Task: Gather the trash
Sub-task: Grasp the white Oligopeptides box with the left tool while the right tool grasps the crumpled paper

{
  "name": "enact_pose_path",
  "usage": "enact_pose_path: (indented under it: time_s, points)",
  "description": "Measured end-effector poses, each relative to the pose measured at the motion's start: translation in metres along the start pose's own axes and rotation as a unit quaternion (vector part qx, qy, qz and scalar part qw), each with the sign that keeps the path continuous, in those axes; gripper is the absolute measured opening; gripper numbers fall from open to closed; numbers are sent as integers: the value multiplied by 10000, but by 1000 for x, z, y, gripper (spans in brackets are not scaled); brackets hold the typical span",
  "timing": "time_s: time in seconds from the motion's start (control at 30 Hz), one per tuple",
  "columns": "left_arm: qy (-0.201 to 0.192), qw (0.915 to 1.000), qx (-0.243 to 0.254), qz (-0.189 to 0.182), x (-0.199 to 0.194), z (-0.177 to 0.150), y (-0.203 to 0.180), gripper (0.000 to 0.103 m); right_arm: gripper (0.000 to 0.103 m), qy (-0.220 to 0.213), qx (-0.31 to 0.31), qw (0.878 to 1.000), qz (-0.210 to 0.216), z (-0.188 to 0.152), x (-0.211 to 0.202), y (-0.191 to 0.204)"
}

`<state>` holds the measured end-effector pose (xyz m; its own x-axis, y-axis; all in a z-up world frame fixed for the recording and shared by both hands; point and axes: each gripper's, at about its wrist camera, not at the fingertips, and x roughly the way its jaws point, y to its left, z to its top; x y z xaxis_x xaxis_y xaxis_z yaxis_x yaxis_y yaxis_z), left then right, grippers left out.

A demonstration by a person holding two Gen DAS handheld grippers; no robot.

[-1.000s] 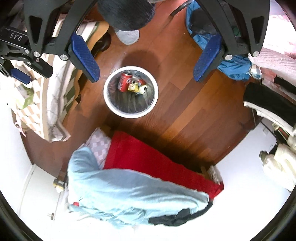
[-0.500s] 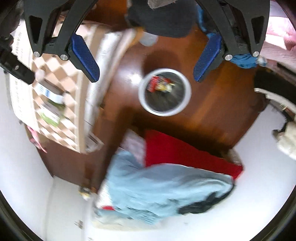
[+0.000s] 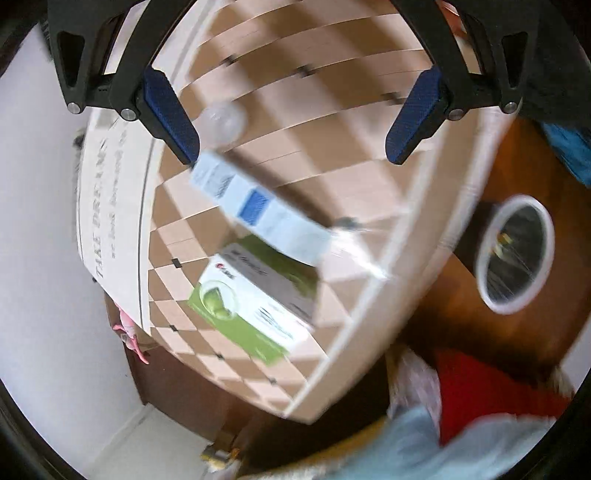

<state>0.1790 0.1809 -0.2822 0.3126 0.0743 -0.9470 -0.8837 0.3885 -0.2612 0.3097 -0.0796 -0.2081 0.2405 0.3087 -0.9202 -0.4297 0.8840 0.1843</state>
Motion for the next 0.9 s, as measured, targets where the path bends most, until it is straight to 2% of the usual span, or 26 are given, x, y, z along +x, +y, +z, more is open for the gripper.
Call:
enact_pose_path:
  time_s: [0.1, 0.3, 0.4, 0.43, 0.5, 0.53, 0.57, 0.63, 0.7, 0.73, 0.77, 0.9]
  points:
    - [221, 9993, -281, -75, 27, 8, -13, 82, 72, 37, 124, 9996, -259, 16, 21, -35]
    - [329, 9981, -527, 32, 55, 15, -25, 82, 72, 230, 62, 9982, -559, 39, 68, -70]
    - [325, 9980, -499, 229, 65, 17, -33, 81, 72, 264, -49, 9969, -738, 44, 86, -75]
    - [242, 9982, -470, 271, 65, 16, -35, 72, 72, 273, -86, 9963, -806, 46, 92, -77]
    - [169, 9983, -354, 440, 64, 13, -39, 63, 72, 288, -113, 9959, -846, 49, 101, -78]
    - [130, 9983, -322, 458, 62, 11, -39, 55, 72, 311, -119, 9955, -882, 50, 106, -79]
    - [101, 9985, -283, 468, 61, 9, -38, 53, 72, 323, -125, 9955, -881, 51, 109, -80]
    - [57, 9985, -193, 514, 57, 5, -37, 43, 72, 345, -139, 9956, -856, 50, 113, -80]
    - [36, 9985, -71, 538, 53, 2, -35, 38, 61, 366, -153, 9963, -767, 48, 115, -80]
    - [0, 9984, 8, 560, 50, 0, -34, 36, 50, 386, -152, 9965, -726, 46, 115, -80]
    - [-27, 9983, 59, 572, 47, -2, -32, 36, 46, 418, -146, 9966, -689, 45, 116, -80]
    - [-225, 9976, 278, 592, 26, -9, -27, 35, 42, 413, -73, 9974, -583, 40, 113, -82]
